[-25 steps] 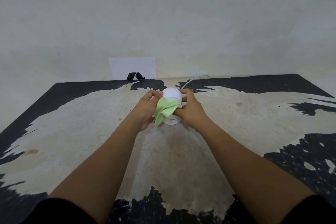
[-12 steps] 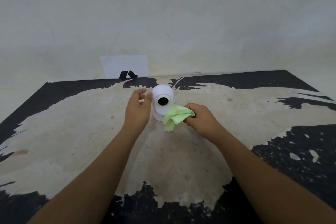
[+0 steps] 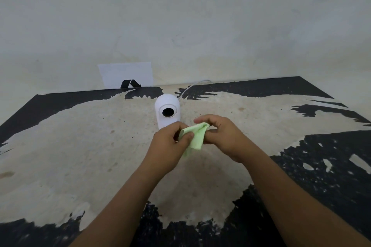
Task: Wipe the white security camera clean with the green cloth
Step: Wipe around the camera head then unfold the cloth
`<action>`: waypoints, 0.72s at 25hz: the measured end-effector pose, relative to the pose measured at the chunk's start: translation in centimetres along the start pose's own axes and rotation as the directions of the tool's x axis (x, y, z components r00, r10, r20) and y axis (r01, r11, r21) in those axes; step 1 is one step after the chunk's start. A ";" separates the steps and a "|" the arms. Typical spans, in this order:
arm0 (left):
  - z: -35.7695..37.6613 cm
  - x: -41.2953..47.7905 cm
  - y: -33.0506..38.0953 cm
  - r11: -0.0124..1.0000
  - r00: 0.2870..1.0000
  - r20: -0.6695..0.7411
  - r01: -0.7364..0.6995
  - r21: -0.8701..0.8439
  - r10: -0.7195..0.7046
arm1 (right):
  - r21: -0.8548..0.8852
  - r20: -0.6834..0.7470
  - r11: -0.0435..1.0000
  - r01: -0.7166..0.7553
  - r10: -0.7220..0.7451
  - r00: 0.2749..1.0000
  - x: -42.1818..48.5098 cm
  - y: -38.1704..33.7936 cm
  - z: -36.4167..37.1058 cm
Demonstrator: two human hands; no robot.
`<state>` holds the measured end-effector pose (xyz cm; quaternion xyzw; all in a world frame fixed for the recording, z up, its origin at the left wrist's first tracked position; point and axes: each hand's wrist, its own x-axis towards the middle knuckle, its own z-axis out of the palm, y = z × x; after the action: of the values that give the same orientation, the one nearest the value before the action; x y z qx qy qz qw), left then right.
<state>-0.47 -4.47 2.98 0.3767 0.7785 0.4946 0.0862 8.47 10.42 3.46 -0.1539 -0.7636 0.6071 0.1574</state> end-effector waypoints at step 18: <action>2.8 -0.6 1.4 0.808 0.911 0.231 0.411 -0.422 -0.342 | -0.154 -0.277 0.970 -0.191 0.143 0.950 1.8 2.1 -5.3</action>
<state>2.06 -2.61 2.61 0.2178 0.6893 0.6095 0.3255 9.18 16.31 2.62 -0.3109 -0.7714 0.5214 0.1910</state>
